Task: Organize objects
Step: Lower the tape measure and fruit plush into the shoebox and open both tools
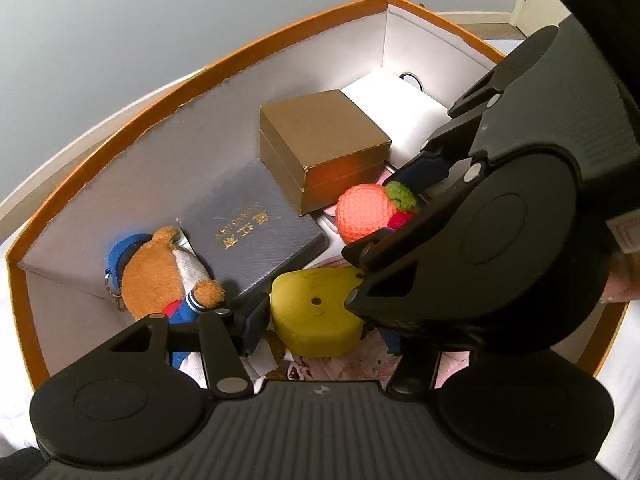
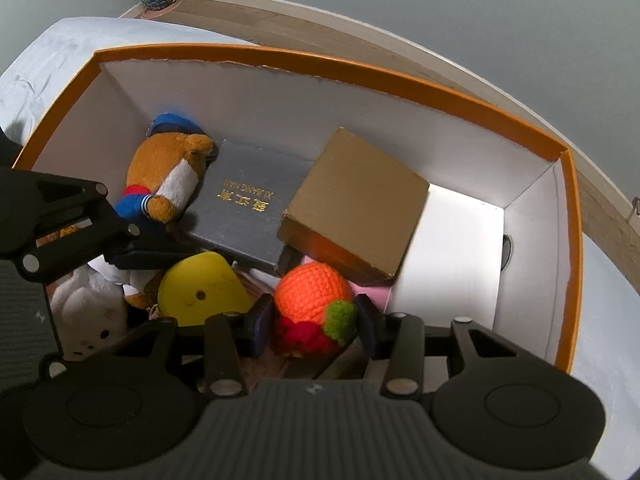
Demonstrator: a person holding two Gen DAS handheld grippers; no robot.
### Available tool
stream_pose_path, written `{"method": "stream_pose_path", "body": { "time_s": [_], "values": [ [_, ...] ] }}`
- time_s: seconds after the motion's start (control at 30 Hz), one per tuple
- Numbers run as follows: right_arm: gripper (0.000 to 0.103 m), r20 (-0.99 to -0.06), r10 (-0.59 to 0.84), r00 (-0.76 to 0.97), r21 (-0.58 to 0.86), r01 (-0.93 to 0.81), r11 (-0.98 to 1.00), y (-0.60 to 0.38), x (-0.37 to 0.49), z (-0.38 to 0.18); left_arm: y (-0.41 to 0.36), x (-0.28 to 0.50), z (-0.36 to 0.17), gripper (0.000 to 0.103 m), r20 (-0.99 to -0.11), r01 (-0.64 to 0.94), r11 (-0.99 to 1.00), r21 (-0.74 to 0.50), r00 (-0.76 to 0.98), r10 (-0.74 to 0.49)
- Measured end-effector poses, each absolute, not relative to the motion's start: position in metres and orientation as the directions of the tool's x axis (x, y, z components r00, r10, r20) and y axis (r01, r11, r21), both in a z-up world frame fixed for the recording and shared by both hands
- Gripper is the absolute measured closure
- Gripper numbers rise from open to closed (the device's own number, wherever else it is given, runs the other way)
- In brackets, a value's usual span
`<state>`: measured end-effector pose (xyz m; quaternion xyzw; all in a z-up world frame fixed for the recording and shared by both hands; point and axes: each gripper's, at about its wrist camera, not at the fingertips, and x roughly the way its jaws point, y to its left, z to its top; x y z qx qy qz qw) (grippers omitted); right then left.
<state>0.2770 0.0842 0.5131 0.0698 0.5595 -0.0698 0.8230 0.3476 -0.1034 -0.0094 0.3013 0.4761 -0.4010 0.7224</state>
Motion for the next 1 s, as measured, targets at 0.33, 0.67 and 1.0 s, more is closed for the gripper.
{"method": "stream_pose_path", "body": {
  "time_s": [0.33, 0.67, 1.0],
  "values": [
    [0.032, -0.908, 0.048, 0.417, 0.158, 0.234, 0.959, 0.076, 0.264, 0.531, -0.079, 0.339, 0.016, 0.028, -0.916, 0.848, 0.527, 0.048, 0.248, -0.316],
    [0.032, -0.897, -0.015, 0.441, 0.097, 0.23, 0.968, 0.08, 0.235, 0.574, -0.076, 0.319, 0.065, 0.028, -0.893, 0.836, 0.542, 0.089, 0.308, -0.329],
    [0.031, -0.837, -0.086, 0.54, 0.041, 0.218, 0.975, 0.103, 0.191, 0.666, -0.065, 0.281, 0.142, 0.027, -0.827, 0.812, 0.569, 0.128, 0.405, -0.391]
  ]
}}
